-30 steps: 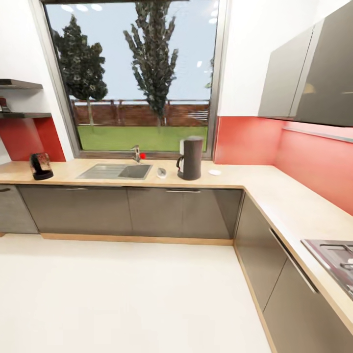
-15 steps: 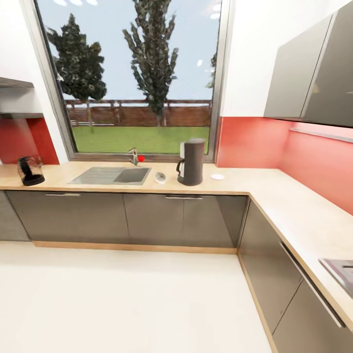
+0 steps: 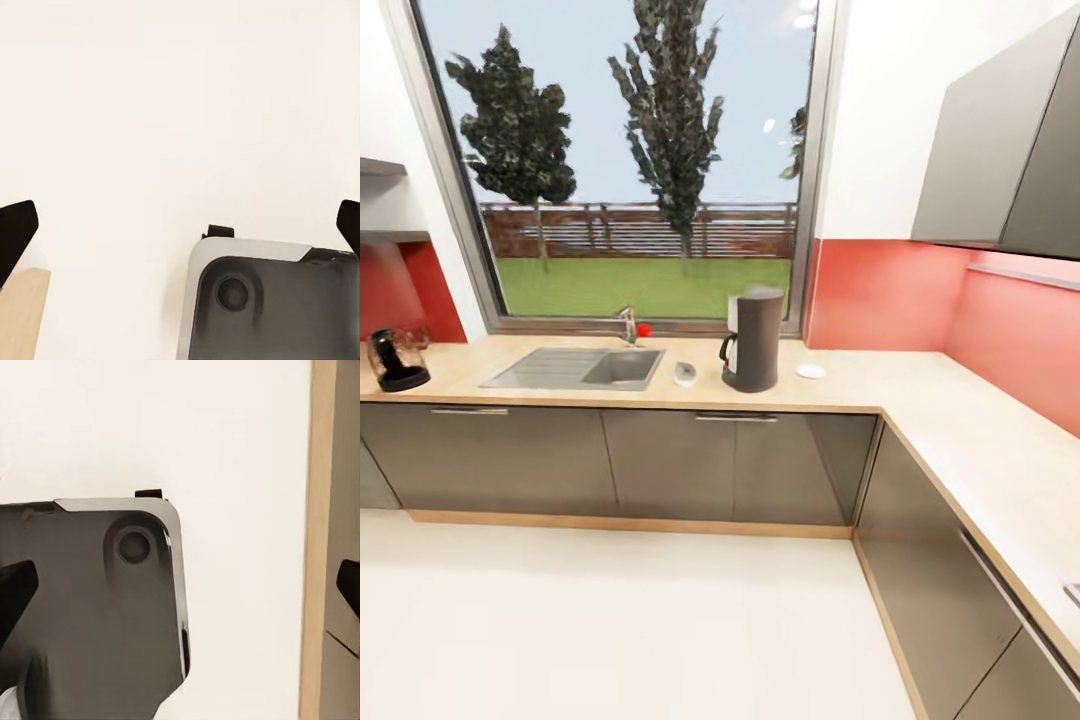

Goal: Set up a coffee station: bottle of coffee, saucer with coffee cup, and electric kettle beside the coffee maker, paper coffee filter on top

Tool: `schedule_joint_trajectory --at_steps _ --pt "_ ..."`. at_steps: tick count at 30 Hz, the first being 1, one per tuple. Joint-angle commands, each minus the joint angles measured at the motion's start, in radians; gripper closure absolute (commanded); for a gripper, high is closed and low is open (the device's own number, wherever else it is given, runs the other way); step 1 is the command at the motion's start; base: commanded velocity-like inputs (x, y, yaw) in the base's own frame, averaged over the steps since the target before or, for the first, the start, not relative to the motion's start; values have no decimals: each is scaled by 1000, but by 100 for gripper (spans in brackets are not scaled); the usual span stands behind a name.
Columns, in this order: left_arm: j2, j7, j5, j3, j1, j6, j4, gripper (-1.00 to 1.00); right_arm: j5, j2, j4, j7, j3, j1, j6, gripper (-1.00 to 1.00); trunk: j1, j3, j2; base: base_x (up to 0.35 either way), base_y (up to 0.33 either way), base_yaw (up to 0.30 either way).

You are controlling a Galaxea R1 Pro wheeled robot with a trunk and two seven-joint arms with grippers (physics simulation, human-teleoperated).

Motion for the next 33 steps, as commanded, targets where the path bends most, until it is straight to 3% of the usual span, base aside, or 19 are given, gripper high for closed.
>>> schedule_joint_trajectory --at_steps 1,33 --pt "0 1 4 0 0 -1 -2 -100 1 0 1 3 -7 -1 -4 -100 1 -2 -2 339 0 0" --pt "0 1 4 -1 0 -2 3 -100 5 -4 2 3 -6 -1 -4 -100 1 -2 -2 339 0 0"
